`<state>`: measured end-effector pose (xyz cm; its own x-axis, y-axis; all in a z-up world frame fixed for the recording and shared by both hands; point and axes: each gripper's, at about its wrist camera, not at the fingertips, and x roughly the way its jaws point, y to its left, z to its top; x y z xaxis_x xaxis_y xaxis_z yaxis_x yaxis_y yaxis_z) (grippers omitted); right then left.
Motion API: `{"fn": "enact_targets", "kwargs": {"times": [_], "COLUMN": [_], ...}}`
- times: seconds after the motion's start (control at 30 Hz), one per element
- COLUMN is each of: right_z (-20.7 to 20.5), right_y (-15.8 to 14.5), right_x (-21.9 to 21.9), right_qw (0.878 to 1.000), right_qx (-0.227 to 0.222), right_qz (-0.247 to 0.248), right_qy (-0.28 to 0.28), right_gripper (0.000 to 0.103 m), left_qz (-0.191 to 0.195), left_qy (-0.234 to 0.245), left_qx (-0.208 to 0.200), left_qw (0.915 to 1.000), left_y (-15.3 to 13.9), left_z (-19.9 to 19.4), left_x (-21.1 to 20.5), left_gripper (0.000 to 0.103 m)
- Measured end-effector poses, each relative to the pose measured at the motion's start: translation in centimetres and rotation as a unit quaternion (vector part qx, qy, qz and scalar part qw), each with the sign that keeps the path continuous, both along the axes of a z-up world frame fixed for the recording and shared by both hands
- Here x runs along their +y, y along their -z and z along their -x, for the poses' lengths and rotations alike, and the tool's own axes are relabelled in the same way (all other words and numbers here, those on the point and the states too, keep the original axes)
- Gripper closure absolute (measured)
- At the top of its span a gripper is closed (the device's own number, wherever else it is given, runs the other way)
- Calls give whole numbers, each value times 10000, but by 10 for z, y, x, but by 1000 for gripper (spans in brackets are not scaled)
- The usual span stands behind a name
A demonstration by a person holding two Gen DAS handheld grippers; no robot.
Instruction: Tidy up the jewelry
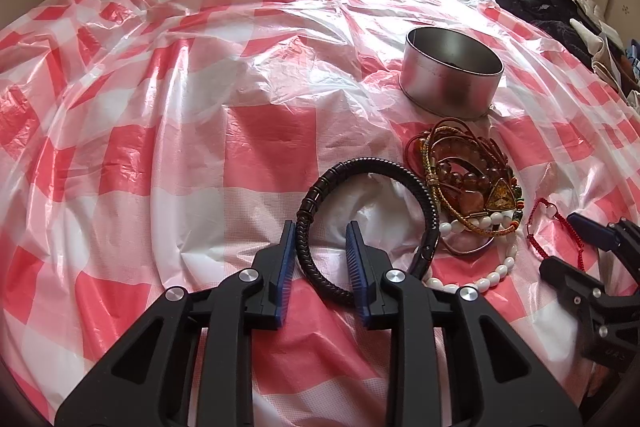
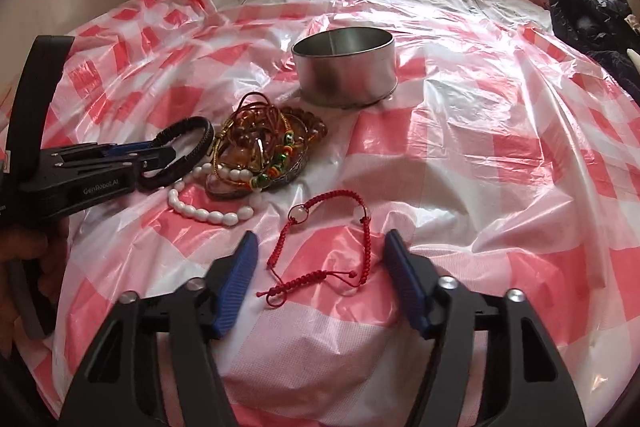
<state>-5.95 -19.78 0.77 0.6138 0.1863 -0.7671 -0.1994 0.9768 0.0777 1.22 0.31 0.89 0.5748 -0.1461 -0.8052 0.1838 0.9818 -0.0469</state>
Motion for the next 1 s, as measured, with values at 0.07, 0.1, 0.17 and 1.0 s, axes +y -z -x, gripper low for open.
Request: {"fn": "enact_targets", "kwargs": {"times": [0.07,0.1,0.17,1.0], "right_z": [0,0,1,2], "right_y": [0,-1,-3,-7], "right_x": [-4,-5,-8,-3], "right_qw": [9999,9998,9995,9989], "right_qx": [16,8,-35,-341], "right_qz": [-129,-189,-295,-315], "right_qy": [13,29,52,109], "right_gripper": [83,89,94,98], "left_qz": [-7,-10,-10,62], "left_qy": [0,0,-1,43], "left_qx": [-1,-3,-4,-104], "left_qw": [10000,10000,10000,9999], "left_y": [0,0,0,-9], "left_z": [0,0,0,6], "left_x": [0,0,0,6], "left_gripper": [79,79,79,96]}}
